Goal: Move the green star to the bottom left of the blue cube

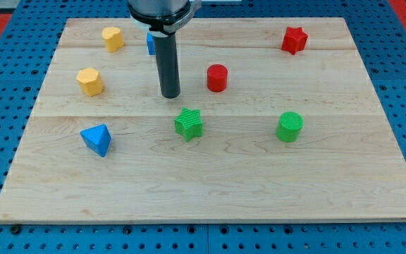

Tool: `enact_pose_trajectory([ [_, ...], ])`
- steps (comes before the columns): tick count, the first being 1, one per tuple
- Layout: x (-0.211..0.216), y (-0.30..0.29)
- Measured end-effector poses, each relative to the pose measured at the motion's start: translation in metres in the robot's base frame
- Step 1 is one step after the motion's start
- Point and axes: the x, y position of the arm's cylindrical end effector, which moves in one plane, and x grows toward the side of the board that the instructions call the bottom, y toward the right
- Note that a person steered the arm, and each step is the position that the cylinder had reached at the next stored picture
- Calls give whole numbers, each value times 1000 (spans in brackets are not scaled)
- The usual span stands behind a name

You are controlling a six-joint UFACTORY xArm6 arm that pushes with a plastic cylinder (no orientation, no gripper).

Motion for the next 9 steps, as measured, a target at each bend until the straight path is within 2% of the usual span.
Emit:
enact_pose_trajectory([
  [1, 0, 56],
  [2, 0, 86],
  [7, 69, 86],
  [9, 70, 82],
])
